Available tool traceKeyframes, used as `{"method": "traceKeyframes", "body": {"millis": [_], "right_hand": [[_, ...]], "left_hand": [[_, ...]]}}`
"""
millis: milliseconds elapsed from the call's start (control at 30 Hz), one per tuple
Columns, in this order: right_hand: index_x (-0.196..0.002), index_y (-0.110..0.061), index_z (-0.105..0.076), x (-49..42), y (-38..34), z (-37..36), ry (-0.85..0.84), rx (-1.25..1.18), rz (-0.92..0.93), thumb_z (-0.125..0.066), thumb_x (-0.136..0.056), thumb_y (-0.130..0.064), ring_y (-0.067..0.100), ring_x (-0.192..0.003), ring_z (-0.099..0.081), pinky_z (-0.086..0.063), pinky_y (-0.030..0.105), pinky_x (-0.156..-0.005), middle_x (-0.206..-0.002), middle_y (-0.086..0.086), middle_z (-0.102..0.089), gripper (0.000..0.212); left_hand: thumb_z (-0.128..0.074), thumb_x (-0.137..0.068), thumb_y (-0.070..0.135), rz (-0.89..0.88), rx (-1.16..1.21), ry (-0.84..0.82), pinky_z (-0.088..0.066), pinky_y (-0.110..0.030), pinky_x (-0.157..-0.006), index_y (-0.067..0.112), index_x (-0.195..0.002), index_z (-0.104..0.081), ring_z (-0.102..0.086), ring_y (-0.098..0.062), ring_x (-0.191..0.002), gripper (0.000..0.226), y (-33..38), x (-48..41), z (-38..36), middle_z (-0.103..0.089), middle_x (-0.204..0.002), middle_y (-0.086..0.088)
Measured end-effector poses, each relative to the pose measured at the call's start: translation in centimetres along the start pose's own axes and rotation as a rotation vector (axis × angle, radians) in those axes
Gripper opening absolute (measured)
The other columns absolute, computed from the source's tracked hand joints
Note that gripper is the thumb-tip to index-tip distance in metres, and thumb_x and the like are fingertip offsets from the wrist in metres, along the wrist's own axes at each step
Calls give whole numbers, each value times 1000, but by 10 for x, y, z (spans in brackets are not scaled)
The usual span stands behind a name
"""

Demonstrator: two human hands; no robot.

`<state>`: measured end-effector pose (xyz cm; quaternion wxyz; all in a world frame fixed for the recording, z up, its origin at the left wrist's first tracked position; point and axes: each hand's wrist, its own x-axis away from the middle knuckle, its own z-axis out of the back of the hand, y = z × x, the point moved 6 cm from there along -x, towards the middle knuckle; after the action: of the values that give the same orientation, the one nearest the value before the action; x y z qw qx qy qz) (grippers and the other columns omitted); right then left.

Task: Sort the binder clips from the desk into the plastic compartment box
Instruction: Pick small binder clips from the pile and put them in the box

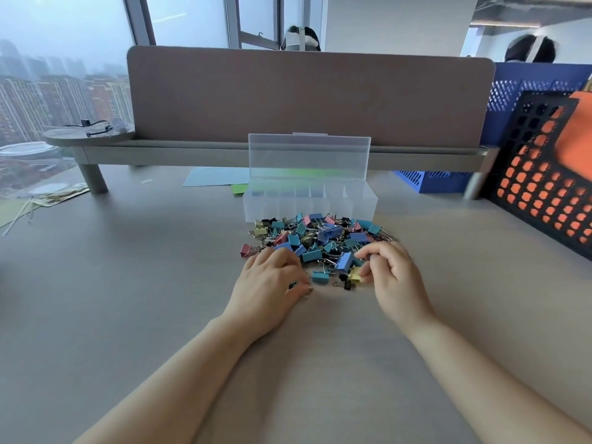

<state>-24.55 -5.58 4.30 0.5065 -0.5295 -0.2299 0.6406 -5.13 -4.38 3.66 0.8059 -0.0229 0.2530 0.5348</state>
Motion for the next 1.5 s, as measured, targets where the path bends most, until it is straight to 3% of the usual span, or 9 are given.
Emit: {"method": "traceKeyframes", "body": {"millis": [133, 233, 367, 500, 700, 1067, 1167, 1300, 1500], "right_hand": [[-69, -16, -57, -3, 12, -1, -70, 28, -81, -36, -90, 5, 15, -64, -51, -42, 27, -65, -82, 6, -50, 36], [-70, -18, -59, -1, 11, -6, -126, 120, -56, -43, -89, 3, 1, -79, -49, -37, 15, -73, -82, -4, -51, 33], [-87, -24, -70, 6, 2, -13, -168, 416, 131, -69, -85, -21, 2, -68, -48, -35, 14, -59, -73, -15, -43, 4], [-106, -29, -71, 10, 4, -19, -242, 665, 116, -65, -87, -40, 11, -73, -46, -28, 12, -54, -79, -14, -40, 23], [-106, -29, -71, 11, 1, -26, -264, 679, 161, -61, -91, -35, 10, -77, -49, -32, 25, -59, -75, -18, -37, 20], [-106, -32, -69, 13, 0, -23, -310, 574, 141, -67, -86, -41, -1, -67, -43, -25, 12, -54, -75, -18, -39, 23], [-110, -34, -68, 13, 1, -23, -331, 576, 122, -66, -86, -44, 2, -68, -43, -27, 13, -55, -76, -16, -40, 27], [-106, -33, -69, 13, 0, -24, -321, 562, 113, -67, -85, -43, 0, -68, -45, -27, 13, -55, -77, -15, -42, 24], [-91, -32, -65, 13, -8, -28, -235, 751, 81, -60, -82, -60, 6, -68, -46, -25, 17, -50, -76, -15, -40, 30]], "left_hand": [[-56, -90, 48, -12, -18, -80, -25, -28, -104, 42, -118, -64, -37, -13, -121, 29, -1, 3, -2, -48, -125, 15], [-56, -91, 45, -17, 8, -95, -25, -30, -104, 43, -117, -64, -38, -15, -120, 28, -3, 5, -1, -49, -125, 14], [-56, -90, 46, -17, 16, -91, -25, -28, -104, 45, -113, -65, -37, -12, -119, 25, -3, 5, -1, -50, -122, 16], [-60, -88, 46, -53, 23, -58, -25, -26, -101, 41, -107, -68, -41, -12, -115, 22, 1, 5, 0, -52, -117, 17], [-57, -89, 49, -48, 25, -88, -26, -28, -102, 44, -114, -65, -39, -12, -116, 27, 6, 4, -4, -50, -118, 15], [-41, -79, 69, -142, 21, -25, -32, -29, -98, 37, -97, -66, -45, -9, -108, 44, 5, 4, -6, -55, -111, 17], [-53, -82, 60, -26, 232, 53, -38, -25, -90, 35, -92, -64, -50, -6, -100, 29, -1, 2, 2, -59, -102, 17], [-65, -86, 33, 409, 748, 195, -46, -16, -64, 25, -85, -63, -56, -2, -68, 8, -27, 5, 13, -65, -78, 8], [-60, -92, 31, 720, 985, 209, -49, -28, -69, 19, -96, -66, -60, -8, -72, 14, -52, 12, 6, -72, -89, -1]]}}
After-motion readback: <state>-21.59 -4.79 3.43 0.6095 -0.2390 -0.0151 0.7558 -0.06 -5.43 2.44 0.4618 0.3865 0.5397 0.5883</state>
